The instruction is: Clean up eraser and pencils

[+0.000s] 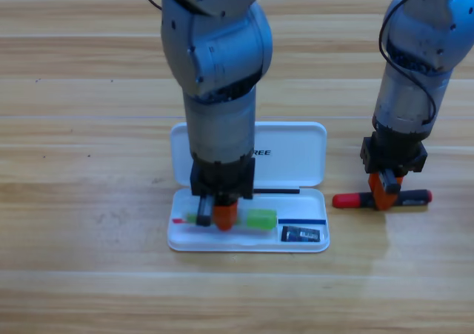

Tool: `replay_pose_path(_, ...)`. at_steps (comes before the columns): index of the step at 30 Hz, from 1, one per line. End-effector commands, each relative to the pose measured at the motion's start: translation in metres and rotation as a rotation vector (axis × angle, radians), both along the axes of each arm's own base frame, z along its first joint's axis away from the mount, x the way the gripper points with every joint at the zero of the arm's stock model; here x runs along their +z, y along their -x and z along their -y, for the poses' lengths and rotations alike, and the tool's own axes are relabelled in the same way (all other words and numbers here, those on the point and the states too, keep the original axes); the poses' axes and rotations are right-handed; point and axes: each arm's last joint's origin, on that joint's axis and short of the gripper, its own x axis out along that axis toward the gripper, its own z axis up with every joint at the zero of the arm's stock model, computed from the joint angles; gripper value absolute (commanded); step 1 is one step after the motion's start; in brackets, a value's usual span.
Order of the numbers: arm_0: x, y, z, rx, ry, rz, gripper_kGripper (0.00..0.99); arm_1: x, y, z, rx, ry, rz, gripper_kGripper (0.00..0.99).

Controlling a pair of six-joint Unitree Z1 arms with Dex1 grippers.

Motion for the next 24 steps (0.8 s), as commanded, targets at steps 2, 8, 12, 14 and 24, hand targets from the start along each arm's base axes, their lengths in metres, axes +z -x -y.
replay_pose_path(2, -0.019, 0.003, -0.003, 0.012, -0.02, -0.037, 0.0, -0.02, -0.005, 0.013, -0.047, 0.04, 0.002, 0.0)
replay_pose_path(8, -0.021, 0.003, -0.005, 0.013, -0.019, -0.04, 0.0, 0.026, 0.014, 0.017, -0.03, 0.031, 0.032, 0.0)
replay_pose_path(12, -0.02, 0.003, -0.004, 0.015, -0.014, -0.04, 0.0, 0.045, 0.027, 0.017, -0.02, 0.043, 0.047, 0.0)
replay_pose_path(14, -0.02, 0.003, -0.004, 0.021, -0.013, -0.041, 0.0, 0.052, 0.033, 0.017, -0.016, 0.043, 0.047, 0.0)
replay_pose_path(24, -0.014, 0.004, -0.007, 0.035, -0.011, -0.044, 0.0, 0.069, 0.047, 0.0, 0.006, 0.016, 0.071, 0.0)
